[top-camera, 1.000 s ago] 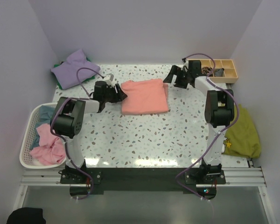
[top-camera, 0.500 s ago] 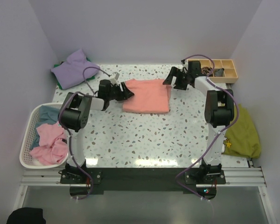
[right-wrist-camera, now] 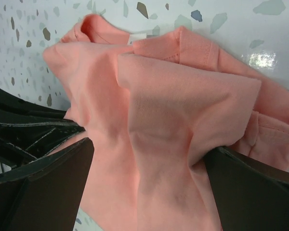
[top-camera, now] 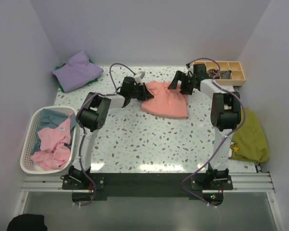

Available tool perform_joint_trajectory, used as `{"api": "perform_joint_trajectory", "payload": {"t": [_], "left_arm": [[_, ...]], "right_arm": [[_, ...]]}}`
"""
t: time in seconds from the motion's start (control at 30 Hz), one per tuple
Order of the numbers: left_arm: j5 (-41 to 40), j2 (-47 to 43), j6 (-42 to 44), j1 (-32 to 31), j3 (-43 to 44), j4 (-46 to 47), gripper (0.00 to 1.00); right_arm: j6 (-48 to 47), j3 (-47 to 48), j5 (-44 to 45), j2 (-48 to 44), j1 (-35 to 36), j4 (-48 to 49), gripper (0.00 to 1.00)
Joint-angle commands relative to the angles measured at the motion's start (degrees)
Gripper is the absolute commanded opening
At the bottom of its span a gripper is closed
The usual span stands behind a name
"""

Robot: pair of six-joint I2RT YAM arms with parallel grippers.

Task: Fold and stack the t-shirts
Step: Put the neatly folded tshirt into the corner of the board with the left arm

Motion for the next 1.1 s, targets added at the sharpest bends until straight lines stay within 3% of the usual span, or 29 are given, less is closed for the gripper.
{"api": "perform_joint_trajectory", "payload": {"t": [0.0,0.2,0.4,0.53,0.6,0.77,1.07], "left_arm": [[-2.68,-2.29,5.8,1.2,7.45,-11.65,0.0],[-12.25,-7.05,17.92,6.82,18.7,-29.03,0.0],[-16.57,-5.31,26.28,11.21,33.02,-39.86,0.0],[-19.48,-1.88,30.32,14.29,47.59,-46.83,0.0],[-20.45,-2.22,30.33,17.44,49.29,-47.02,0.0],[-21.76,-6.07,27.96,25.97,46.59,-45.53,0.0],[-30.01,-14.52,27.08,37.85,27.26,-33.95,0.0]], "right_arm": [[-1.04,0.38,-0.87,-1.08,0.39,-0.47,0.99],[-1.21,-0.15,-0.6,-1.87,0.3,-0.03,0.99],[-0.86,-0.15,-1.04,-1.26,0.3,0.23,0.99],[-0.77,-0.06,-1.22,-1.08,0.39,0.23,0.99],[-0.69,-0.06,-1.22,-0.91,0.3,0.32,0.99],[-0.51,0.38,-2.09,0.15,0.39,0.23,0.99],[0.37,0.47,-3.5,1.9,0.39,1.2,0.99]]}}
